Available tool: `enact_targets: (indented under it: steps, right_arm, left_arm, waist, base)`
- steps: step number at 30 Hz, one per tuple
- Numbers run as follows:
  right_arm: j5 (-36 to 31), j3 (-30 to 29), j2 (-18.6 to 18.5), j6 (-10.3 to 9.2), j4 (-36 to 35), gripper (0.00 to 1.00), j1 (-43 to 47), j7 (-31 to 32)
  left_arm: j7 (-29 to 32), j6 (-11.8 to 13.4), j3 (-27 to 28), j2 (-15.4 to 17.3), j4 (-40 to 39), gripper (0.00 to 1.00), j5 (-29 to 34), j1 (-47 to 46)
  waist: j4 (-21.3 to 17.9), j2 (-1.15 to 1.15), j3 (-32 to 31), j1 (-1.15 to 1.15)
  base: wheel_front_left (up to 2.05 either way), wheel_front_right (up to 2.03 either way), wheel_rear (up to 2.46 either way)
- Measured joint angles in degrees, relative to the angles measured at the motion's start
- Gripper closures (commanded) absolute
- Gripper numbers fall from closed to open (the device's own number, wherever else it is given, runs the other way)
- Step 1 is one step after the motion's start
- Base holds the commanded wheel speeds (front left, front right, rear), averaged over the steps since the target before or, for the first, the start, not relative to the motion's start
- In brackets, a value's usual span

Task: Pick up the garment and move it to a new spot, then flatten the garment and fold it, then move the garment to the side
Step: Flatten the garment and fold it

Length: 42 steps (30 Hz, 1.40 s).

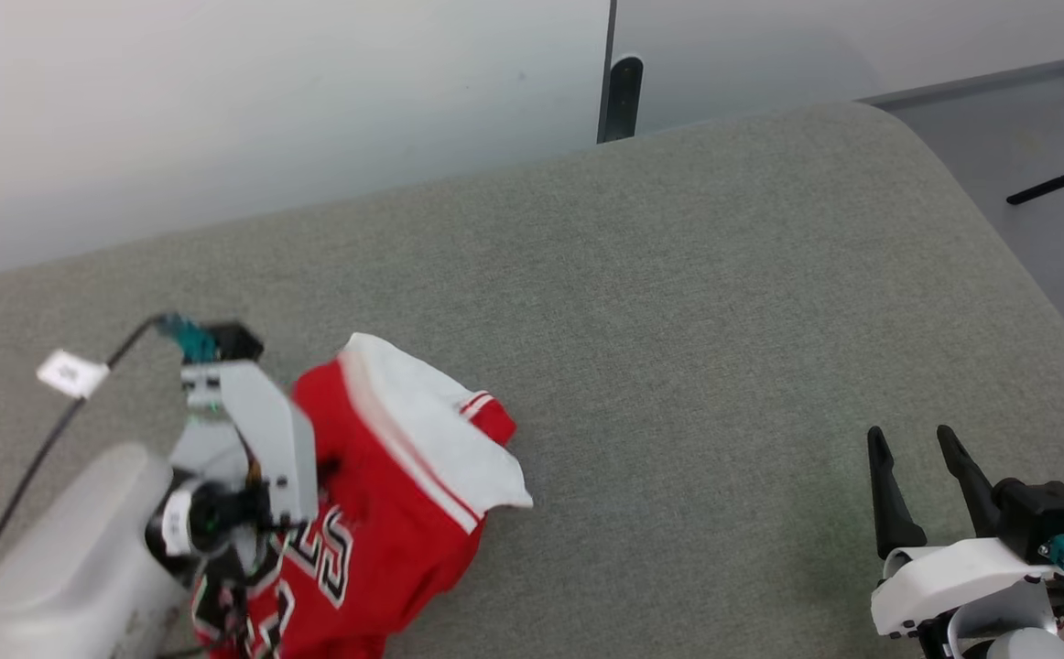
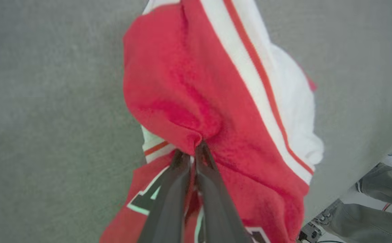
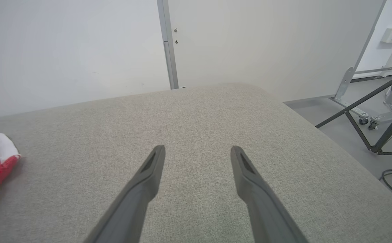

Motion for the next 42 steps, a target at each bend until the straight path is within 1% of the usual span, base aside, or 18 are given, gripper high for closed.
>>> enact_targets:
  steps: [2, 4, 6, 10, 12, 15, 16, 17, 18, 19, 25, 29, 30, 32, 33, 38, 41, 42]
  right_arm:
    - [0.0, 0.0, 0.0, 0.00, 0.1, 0.00, 0.0, 0.0]
    - [-0.2, -0.1, 0.0, 0.00, 0.2, 0.00, 0.0, 0.1]
    - [-0.4, -0.2, 0.0, 0.00, 0.2, 0.00, 0.1, 0.1]
    - [-0.4, -0.2, 0.0, 0.00, 0.3, 0.00, 0.2, 0.1]
    - [-0.4, -0.1, 0.0, 0.00, 0.3, 0.00, 0.3, 0.1]
    - [-0.2, 0.0, 0.0, 0.00, 0.4, 0.00, 0.4, 0.1]
    - [-0.2, 0.0, 0.0, 0.00, 0.4, 0.00, 0.4, 0.1]
    - [-0.1, 0.0, 0.0, 0.00, 0.4, 0.00, 0.4, 0.1]
    - [0.1, 0.0, 0.0, 0.00, 0.4, 0.00, 0.4, 0.1]
    - [0.2, 0.0, 0.0, 0.00, 0.4, 0.00, 0.4, 0.1]
    - [0.5, 0.1, 0.0, 0.00, 0.8, 0.00, 0.4, 0.0]
    - [0.5, -0.1, 0.0, 0.00, 1.0, 0.00, 0.4, -0.3]
    - [0.5, -0.1, 0.0, 0.00, 1.0, 0.00, 0.4, -0.5]
    - [0.2, 0.0, 0.0, 0.00, 0.8, 0.00, 0.4, -0.9]
    - [-0.1, 0.1, 0.0, 0.00, 0.6, 0.00, 0.4, -1.3]
    - [-0.8, 0.4, 0.0, 0.00, -1.4, 0.00, 0.4, -3.2]
    - [-0.8, 0.6, 0.0, 0.00, -2.6, 0.00, 1.1, -4.0]
    - [-0.7, 0.6, 0.0, 0.00, -2.8, 0.00, 1.3, -4.0]
  left_arm:
    - [-1.3, -0.9, 0.4, 0.0, -1.3, 1.00, 0.6, -1.3]
    - [-1.5, -2.0, 1.0, -0.7, -3.4, 1.00, -0.5, -1.8]
    - [-0.6, -2.7, 0.7, -1.5, -5.9, 1.00, -1.4, -1.8]
    - [2.4, -3.7, 0.3, -4.3, -11.9, 1.00, -5.7, -1.0]
    - [4.4, -3.4, -0.5, -5.3, -14.0, 1.00, -7.6, 0.5]
    - [7.2, -2.5, -2.5, -5.6, -16.4, 1.00, -8.5, 2.7]
    - [7.6, -2.1, -2.9, -5.6, -16.8, 0.97, -8.8, 3.3]
    - [8.0, -1.9, -3.5, -5.4, -17.1, 0.59, -8.6, 3.8]
    - [7.9, -1.9, -4.0, -5.1, -17.4, 0.16, -7.8, 4.1]
    - [7.3, -1.9, -4.1, -4.8, -17.3, 0.00, -7.0, 4.3]
    - [4.8, -2.1, -4.3, -2.1, -16.3, 0.00, -2.6, 3.2]
    - [2.4, -3.0, -2.4, -0.5, -17.3, 0.00, -1.6, 1.4]
    - [1.3, -3.8, -2.2, 0.1, -17.3, 0.00, -0.5, 0.8]
    - [-0.8, -4.3, -1.5, 1.1, -16.3, 0.00, 1.2, -0.2]
    - [-1.8, -5.2, -1.4, 1.4, -15.7, 0.00, 1.9, -0.5]
    - [-5.9, -8.5, -0.9, 1.2, -10.2, 0.00, 2.8, -1.1]
    - [-6.6, -9.8, -1.2, 1.2, -6.0, 0.00, 3.3, -1.3]
    - [-6.4, -9.9, -1.3, 1.2, -4.6, 0.00, 3.3, -1.3]
  waist:
    - [0.2, 0.00, -0.3, 0.00]
    - [0.3, 0.00, -0.5, 0.00]
    - [0.5, 0.00, -0.8, 0.00]
    - [0.8, 0.00, -1.2, 0.00]
    - [0.8, 0.00, -1.3, 0.00]
    - [0.6, 0.00, -1.3, 0.00]
    - [0.5, 0.00, -1.3, 0.00]
    - [0.4, 0.00, -1.2, 0.00]
    - [0.3, 0.00, -1.1, 0.00]
    - [0.2, 0.00, -1.0, 0.00]
    - [-0.4, 0.00, -0.7, 0.00]
    - [-0.8, 0.00, -0.9, 0.00]
    - [-1.0, 0.00, -0.9, 0.00]
    - [-1.4, 0.00, -0.9, 0.00]
    - [-1.7, 0.00, -0.8, 0.00]
    - [-3.2, 0.00, -0.5, 0.00]
    - [-4.2, 0.00, -0.1, 0.00]
    - [-4.5, 0.00, 0.1, 0.00]
  base:
    - [0.00, 0.00, 0.00]
    - [0.00, 0.00, 0.00]
    - [0.00, 0.00, 0.00]
    - [0.00, 0.00, 0.00]
    - [0.00, 0.00, 0.00]
    - [0.00, 0.00, 0.00]
    - [0.00, 0.00, 0.00]
    - [0.00, 0.00, 0.00]
    - [0.00, 0.00, 0.00]
    - [0.00, 0.00, 0.00]
    - [0.00, 0.00, 0.00]
    - [0.00, 0.00, 0.00]
    - [0.00, 0.00, 0.00]
    - [0.00, 0.00, 0.00]
    - [0.00, 0.00, 0.00]
    - [0.00, 0.00, 0.00]
    - [0.00, 0.00, 0.00]
    - [0.00, 0.00, 0.00]
